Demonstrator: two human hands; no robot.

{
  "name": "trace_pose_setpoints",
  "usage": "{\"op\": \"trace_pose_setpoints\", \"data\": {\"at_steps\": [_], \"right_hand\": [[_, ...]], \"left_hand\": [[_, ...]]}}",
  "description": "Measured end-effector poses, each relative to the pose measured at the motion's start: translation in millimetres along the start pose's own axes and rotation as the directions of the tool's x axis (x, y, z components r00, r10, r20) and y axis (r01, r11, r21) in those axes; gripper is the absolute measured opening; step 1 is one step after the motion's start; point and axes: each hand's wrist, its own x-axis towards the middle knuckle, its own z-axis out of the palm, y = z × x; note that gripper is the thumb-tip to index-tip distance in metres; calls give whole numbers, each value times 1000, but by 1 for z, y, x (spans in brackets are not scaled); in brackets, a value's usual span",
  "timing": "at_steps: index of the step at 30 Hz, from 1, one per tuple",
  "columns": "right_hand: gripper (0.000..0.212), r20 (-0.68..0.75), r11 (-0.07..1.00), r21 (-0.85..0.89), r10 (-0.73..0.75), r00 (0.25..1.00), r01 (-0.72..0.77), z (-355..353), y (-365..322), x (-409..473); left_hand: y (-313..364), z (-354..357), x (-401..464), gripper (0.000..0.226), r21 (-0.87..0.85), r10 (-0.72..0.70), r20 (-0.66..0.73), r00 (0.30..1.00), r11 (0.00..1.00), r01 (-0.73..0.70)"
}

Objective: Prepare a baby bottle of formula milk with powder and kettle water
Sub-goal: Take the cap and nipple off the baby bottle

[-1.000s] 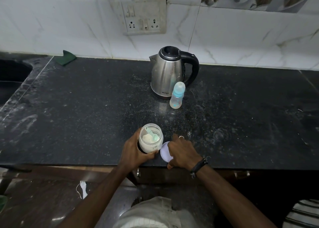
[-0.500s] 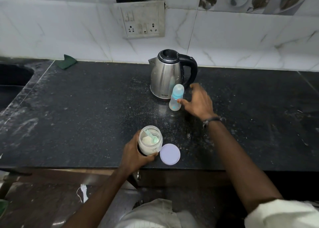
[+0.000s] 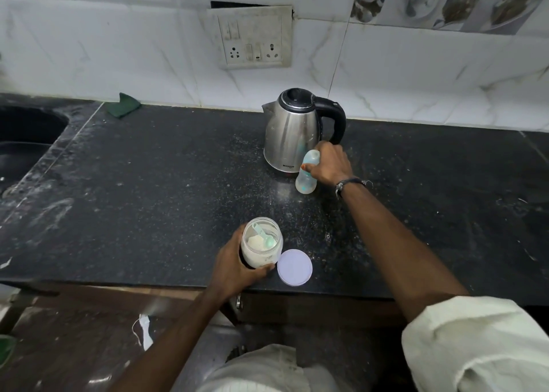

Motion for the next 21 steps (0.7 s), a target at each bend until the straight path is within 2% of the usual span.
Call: {"op": "trace_pose_setpoints", "data": {"at_steps": [8, 14, 18, 21], "right_hand": [[55, 46, 999, -16, 30, 998, -29, -9, 21, -49], [52, 50, 998, -15, 56, 997, -56, -14, 34, -96], [52, 52, 998, -15, 56, 997, -56, -14, 41, -121], [51, 47, 998, -17, 54, 997, -53, -13, 44, -133]], "left_hand": [[3, -1, -1, 107, -19, -75, 22, 997, 997, 75], [12, -7, -6, 141, -24, -124, 8, 992, 992, 124], [25, -14, -13, 151, 92, -8, -126, 992, 996, 20], [45, -16, -15, 145, 154, 184, -186, 965, 976, -156]]}}
